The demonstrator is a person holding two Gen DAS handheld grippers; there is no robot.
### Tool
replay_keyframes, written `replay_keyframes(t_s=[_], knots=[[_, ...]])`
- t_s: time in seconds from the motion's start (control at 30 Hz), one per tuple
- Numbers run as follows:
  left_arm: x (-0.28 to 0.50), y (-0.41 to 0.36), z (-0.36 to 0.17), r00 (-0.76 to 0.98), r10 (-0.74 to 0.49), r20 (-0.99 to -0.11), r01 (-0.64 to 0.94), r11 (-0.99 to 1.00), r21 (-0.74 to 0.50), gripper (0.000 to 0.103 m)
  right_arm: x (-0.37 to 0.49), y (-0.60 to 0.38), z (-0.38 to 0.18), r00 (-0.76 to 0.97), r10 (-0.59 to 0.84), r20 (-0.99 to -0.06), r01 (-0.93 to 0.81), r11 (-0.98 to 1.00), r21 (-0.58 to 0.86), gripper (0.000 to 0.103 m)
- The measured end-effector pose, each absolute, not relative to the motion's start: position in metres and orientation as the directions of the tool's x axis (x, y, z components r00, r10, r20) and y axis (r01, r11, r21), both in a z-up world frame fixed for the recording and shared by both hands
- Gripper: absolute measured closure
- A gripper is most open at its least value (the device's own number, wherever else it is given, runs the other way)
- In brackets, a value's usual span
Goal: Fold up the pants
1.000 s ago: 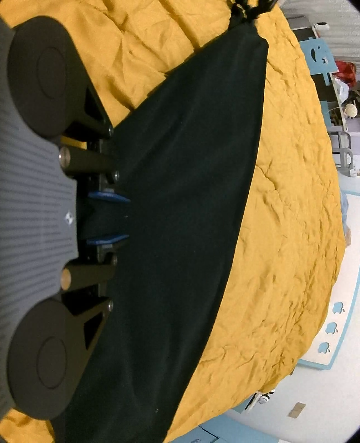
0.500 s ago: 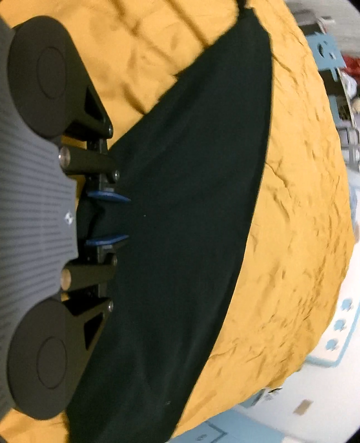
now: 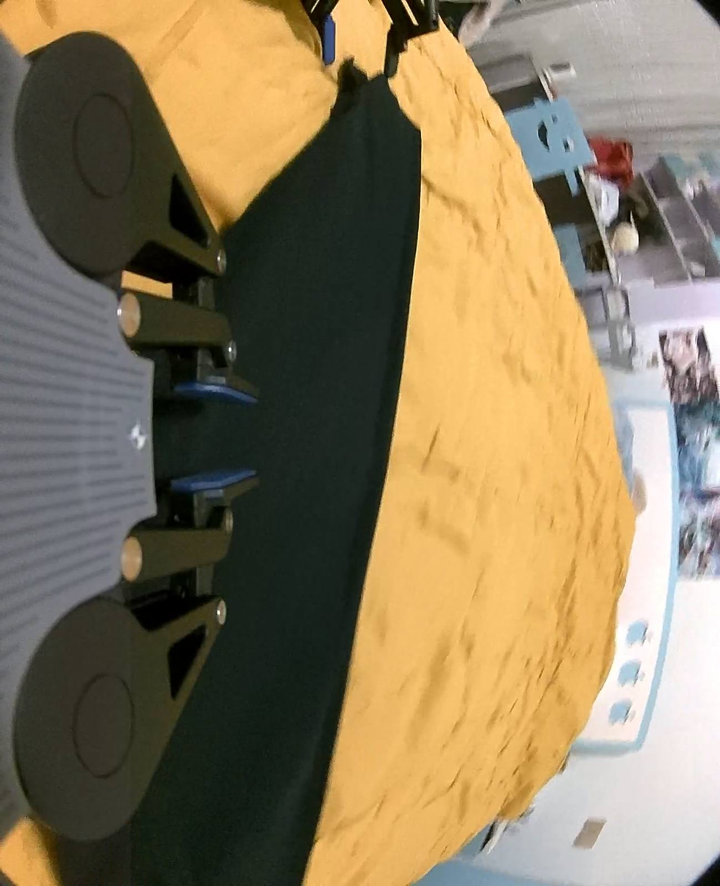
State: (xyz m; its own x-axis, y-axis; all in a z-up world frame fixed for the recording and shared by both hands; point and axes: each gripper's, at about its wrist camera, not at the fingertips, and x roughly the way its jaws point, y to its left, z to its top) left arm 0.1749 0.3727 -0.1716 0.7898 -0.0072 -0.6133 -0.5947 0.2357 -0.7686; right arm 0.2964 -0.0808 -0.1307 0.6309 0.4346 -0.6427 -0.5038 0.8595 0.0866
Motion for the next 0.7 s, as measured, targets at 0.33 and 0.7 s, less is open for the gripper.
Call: replay_keyframes(t_s=[0.33,0.7], knots=[[0.214,0.396,-0.199,0.805,0.011,-0.593,-0.588,0.144,-0.796,0.028,0.318,0.015,-0.149,0.576,0.487,-0.657,-0.590,0.804,0.079,0.082],[0.225,0.398,-0.214,0.814,0.053,-0.578,-0.578,0.166,-0.799,0.097,0.317,0.022,-0.184,0.535,0.488,-0.689,-0.605,0.791,0.090,0.080]])
